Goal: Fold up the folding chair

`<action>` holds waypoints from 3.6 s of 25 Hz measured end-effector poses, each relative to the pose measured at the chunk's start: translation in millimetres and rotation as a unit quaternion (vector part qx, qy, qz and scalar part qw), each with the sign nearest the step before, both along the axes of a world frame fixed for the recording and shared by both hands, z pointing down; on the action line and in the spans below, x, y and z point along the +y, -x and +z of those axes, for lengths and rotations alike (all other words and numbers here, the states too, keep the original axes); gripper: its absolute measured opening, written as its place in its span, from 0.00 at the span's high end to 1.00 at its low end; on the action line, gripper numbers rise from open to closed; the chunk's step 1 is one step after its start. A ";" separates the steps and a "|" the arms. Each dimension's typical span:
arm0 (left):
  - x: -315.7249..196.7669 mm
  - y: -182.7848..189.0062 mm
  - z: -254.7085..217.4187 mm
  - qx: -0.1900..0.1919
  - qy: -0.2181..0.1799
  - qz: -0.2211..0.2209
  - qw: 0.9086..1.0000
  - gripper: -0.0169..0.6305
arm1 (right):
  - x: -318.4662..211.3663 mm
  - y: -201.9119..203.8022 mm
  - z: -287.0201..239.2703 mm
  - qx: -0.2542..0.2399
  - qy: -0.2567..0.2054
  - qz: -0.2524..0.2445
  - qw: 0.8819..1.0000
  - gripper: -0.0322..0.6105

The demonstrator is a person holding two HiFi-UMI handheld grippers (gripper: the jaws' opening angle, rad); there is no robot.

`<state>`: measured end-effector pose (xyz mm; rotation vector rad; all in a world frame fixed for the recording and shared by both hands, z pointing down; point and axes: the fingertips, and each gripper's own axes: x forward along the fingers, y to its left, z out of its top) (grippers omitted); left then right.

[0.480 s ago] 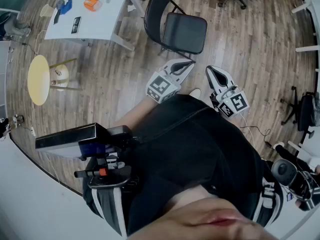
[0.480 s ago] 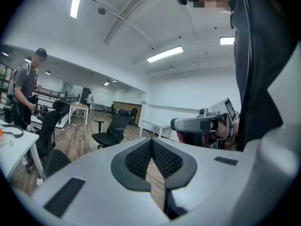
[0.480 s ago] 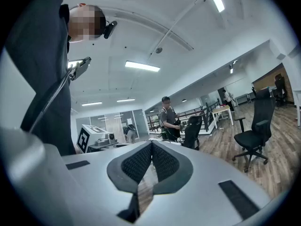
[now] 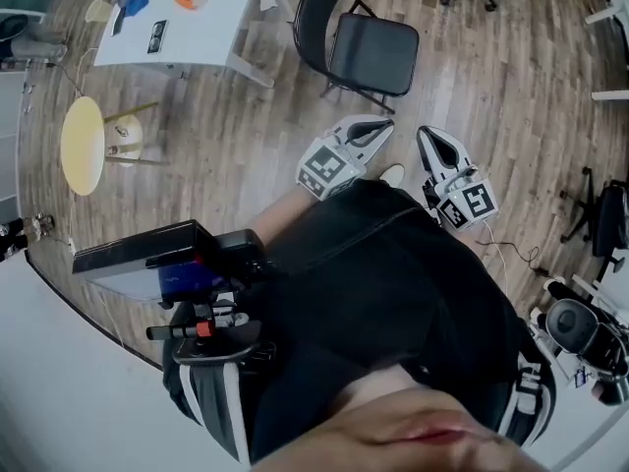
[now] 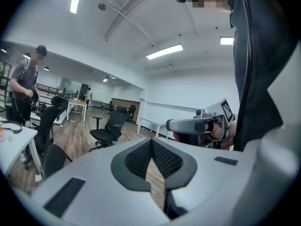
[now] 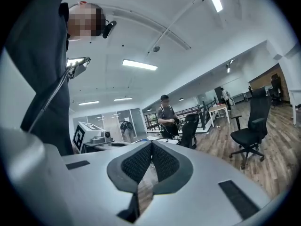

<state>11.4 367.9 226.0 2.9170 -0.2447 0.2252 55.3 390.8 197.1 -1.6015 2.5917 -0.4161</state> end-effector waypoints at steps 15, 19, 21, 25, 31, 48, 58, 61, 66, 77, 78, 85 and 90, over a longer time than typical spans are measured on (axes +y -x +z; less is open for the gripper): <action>-1.6 -25.0 5.3 -0.005 0.017 -0.004 1.000 0.97 | 10.3 -34.7 1.9 -0.014 -0.036 0.003 0.999 0.93; 1.7 -44.5 4.1 -0.002 0.008 -0.017 1.000 0.97 | 16.4 -58.0 10.1 -0.016 -0.042 0.001 0.999 0.93; -6.3 -49.2 1.1 -0.005 0.008 -0.029 1.000 0.97 | 11.9 -65.8 10.4 -0.020 -0.042 -0.004 0.999 0.93; -20.5 -58.3 -1.9 -0.011 0.004 -0.058 0.998 0.97 | 5.3 -82.2 14.6 -0.026 -0.045 -0.019 0.998 0.93; -35.9 -71.5 -11.0 -0.019 -0.021 -0.092 0.995 0.97 | -5.6 -104.1 18.7 -0.024 -0.050 -0.047 0.997 0.93; -141.7 -77.9 15.0 -0.003 0.014 -0.062 0.998 0.97 | -113.7 -99.1 33.6 -0.028 -0.019 -0.016 0.999 0.93; -270.5 -52.1 43.4 -0.017 0.040 -0.030 0.999 0.97 | -214.9 -91.8 70.4 -0.031 0.044 0.030 0.998 0.93; -295.5 -44.7 62.1 -0.031 0.051 -0.020 0.998 0.97 | -237.4 -96.7 90.8 -0.022 0.063 0.047 0.997 0.93; -316.8 -48.9 97.9 -0.059 0.076 -0.018 0.995 0.97 | -261.1 -110.8 129.9 -0.026 0.101 0.062 0.993 0.93; -326.6 -110.5 224.9 -0.134 0.157 -0.035 0.978 0.97 | -290.4 -179.7 297.9 -0.083 0.208 0.045 0.974 0.93; -327.0 -112.8 238.6 -0.140 0.168 -0.042 0.975 0.97 | -291.4 -185.4 316.5 -0.091 0.217 0.045 0.971 0.93; -356.9 -84.4 279.4 -0.186 0.215 -0.123 0.951 0.93 | -297.8 -218.9 452.6 -0.115 0.274 0.036 0.954 0.93; -409.3 -27.0 242.2 -0.212 0.206 -0.188 0.937 0.71 | -292.1 -237.5 525.1 -0.153 0.318 0.026 0.935 0.76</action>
